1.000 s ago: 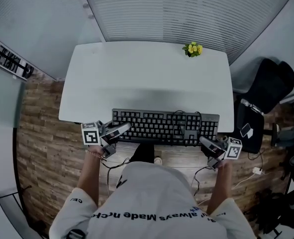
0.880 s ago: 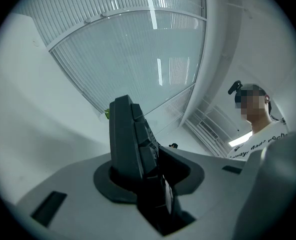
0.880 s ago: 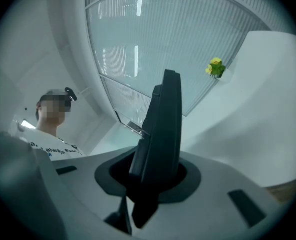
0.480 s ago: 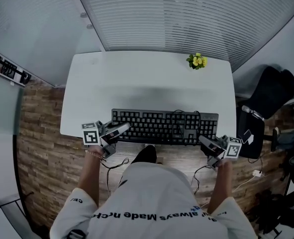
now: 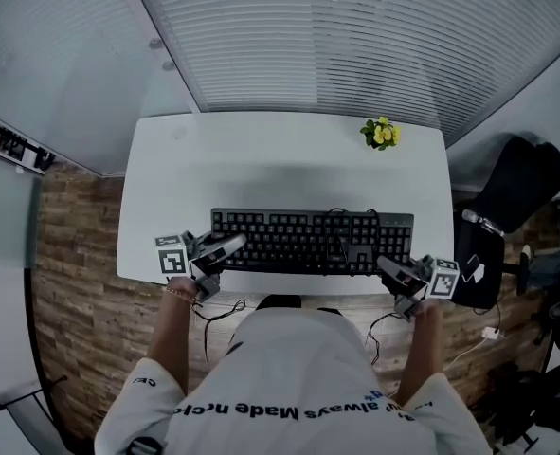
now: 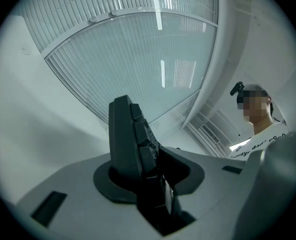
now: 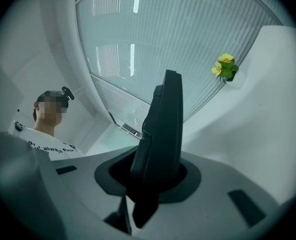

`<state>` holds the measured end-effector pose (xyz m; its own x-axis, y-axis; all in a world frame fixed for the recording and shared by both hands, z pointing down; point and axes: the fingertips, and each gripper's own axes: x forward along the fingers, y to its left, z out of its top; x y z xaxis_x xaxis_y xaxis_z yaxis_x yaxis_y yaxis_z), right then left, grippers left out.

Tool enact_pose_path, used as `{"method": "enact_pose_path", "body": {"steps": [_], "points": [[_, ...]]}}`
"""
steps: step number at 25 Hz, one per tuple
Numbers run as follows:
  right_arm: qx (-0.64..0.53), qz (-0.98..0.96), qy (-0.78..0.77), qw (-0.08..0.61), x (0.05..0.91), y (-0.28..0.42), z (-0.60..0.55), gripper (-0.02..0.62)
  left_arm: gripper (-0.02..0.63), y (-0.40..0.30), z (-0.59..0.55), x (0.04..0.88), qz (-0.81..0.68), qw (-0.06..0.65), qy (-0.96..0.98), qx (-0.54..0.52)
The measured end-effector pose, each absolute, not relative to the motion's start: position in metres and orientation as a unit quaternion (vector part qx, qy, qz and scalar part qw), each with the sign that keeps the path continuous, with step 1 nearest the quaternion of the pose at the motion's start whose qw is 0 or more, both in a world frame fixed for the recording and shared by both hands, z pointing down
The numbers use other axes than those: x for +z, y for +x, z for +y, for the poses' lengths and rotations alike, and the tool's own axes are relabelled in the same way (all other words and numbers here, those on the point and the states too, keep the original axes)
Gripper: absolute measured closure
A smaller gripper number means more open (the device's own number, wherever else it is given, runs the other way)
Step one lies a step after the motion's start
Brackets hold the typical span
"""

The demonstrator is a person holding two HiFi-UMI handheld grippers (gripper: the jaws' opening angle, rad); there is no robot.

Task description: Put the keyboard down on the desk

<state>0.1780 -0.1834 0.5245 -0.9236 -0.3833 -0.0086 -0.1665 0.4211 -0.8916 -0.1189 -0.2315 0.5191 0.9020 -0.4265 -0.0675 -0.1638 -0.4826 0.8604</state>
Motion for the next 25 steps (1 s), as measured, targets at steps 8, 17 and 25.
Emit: {"method": "enact_pose_path", "body": {"steps": [8, 17, 25], "points": [[-0.504, 0.837, -0.187, 0.103, 0.528, 0.177, -0.197, 0.472, 0.469, -0.120, -0.247, 0.524, -0.174, 0.485, 0.847, -0.131], [-0.488, 0.837, -0.236, 0.079, 0.540, 0.179, -0.210, 0.448, 0.423, -0.119, -0.257, 0.558, -0.223, 0.486, 0.838, -0.105], [-0.464, 0.827, -0.316, 0.036, 0.577, 0.193, -0.230, 0.382, 0.364, -0.116, -0.268, 0.593, -0.297, 0.478, 0.821, -0.092]]}}
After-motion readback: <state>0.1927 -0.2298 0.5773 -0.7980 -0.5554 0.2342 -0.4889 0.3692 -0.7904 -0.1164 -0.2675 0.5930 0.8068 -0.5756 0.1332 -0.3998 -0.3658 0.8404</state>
